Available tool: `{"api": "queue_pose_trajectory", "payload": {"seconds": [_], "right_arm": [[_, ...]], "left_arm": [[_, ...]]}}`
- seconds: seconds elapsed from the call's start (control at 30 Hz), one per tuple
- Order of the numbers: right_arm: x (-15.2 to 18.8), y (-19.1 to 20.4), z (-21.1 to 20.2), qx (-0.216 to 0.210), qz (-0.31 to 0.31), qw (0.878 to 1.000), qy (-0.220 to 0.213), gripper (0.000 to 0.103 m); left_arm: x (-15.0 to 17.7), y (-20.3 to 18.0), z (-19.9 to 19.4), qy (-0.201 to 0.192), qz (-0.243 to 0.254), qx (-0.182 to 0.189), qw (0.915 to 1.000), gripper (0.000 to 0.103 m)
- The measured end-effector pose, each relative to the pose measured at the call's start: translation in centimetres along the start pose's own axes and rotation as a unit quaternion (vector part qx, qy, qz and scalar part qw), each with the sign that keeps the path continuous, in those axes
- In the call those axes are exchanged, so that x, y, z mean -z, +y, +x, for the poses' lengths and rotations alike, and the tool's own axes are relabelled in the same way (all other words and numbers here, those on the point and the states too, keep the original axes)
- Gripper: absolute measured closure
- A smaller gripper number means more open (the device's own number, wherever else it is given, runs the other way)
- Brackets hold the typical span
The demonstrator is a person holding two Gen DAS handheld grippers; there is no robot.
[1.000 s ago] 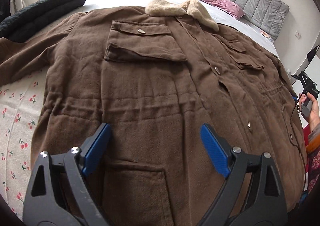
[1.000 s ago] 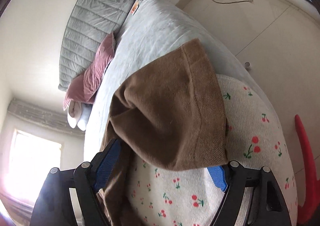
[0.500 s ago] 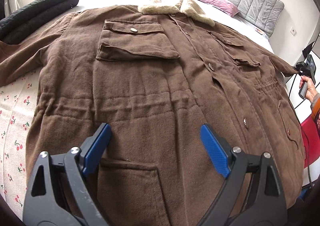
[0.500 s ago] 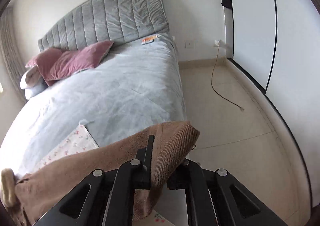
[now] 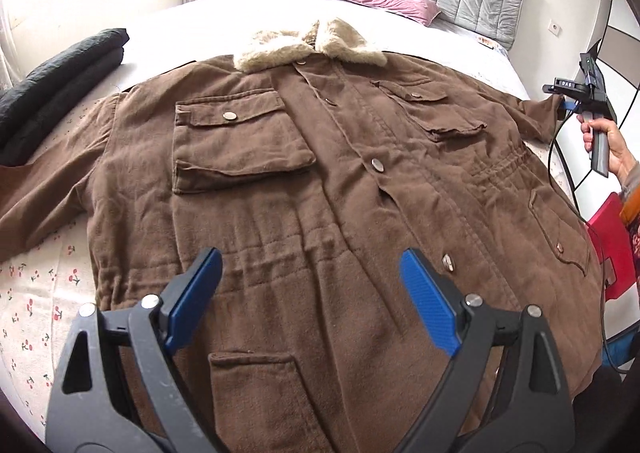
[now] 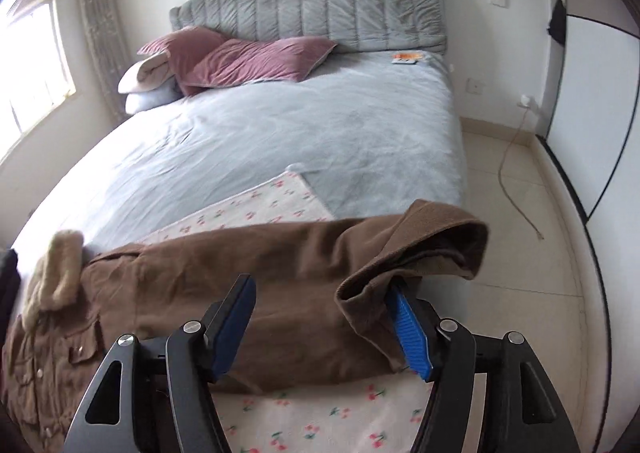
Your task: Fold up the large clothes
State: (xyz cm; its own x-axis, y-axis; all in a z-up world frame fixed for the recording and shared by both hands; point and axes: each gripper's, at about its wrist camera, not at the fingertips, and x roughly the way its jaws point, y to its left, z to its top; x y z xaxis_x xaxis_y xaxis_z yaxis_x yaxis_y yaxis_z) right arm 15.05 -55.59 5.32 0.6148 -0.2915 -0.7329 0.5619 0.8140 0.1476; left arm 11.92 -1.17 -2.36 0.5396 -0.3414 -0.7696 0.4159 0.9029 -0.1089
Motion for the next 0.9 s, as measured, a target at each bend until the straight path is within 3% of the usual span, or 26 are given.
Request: {"api": "queue_pose_trajectory", "payload": {"seconds": [0.13,0.2,0.23,0.3,0.37,0.47,0.53,0.57,0.63,0.7,0.77,0.9], "right_arm": [[3.3,6.0,2.1,-0.133,0.001,0.985,0.107,0.036],[5.1,8.6,3.1,-0.162,-0.009,0.977,0.138,0.04],[5.9,9.7,3.6,-0.168,-0.021,0.975,0.142,0.063],[7.2,11.2,4.5,-0.15,-0.048,0.977,0.144,0.096],[8.3,11.6,5.7,-0.102,-0.077,0.983,0.135,0.094],[9.4,11.8,6.3,-0.079,-0.104,0.984,0.123,0.09],[9.2,11.5,5.8,-0.073,-0.103,0.985,0.12,0.086],[9.0,11.0,5.5,-0.071,-0.098,0.985,0.119,0.083],[8.7,8.9,4.4,-0.05,-0.086,0.989,0.11,0.059],[8.4,6.1,3.2,-0.004,-0.072,0.993,0.097,0.059],[8.0,2.4,1.9,-0.024,-0.026,0.995,0.098,0.057],[7.2,-4.1,-0.7,-0.042,0.073,0.994,0.071,0.039]], "left_arm": [[0.1,0.2,0.4,0.002,-0.016,0.005,0.9999,0.012],[0.3,0.2,0.5,-0.001,-0.015,0.001,0.9999,0.012],[0.5,0.2,0.5,-0.005,-0.013,-0.004,0.9999,0.012],[0.9,0.6,0.7,-0.009,-0.013,-0.003,0.9999,0.012],[1.7,1.1,1.4,-0.009,-0.026,0.007,0.9996,0.012],[3.4,1.8,3.7,0.024,-0.045,0.017,0.9985,0.012],[3.4,1.7,3.4,0.019,-0.044,0.017,0.9987,0.012],[3.4,1.7,3.2,0.016,-0.045,0.019,0.9987,0.012],[3.7,1.7,2.9,0.019,-0.052,0.028,0.9981,0.012],[3.8,1.5,2.6,0.018,-0.047,0.028,0.9984,0.012],[3.5,1.2,2.2,0.018,-0.045,0.038,0.9981,0.012],[2.7,0.8,1.4,0.013,-0.058,0.063,0.9963,0.012]]}}
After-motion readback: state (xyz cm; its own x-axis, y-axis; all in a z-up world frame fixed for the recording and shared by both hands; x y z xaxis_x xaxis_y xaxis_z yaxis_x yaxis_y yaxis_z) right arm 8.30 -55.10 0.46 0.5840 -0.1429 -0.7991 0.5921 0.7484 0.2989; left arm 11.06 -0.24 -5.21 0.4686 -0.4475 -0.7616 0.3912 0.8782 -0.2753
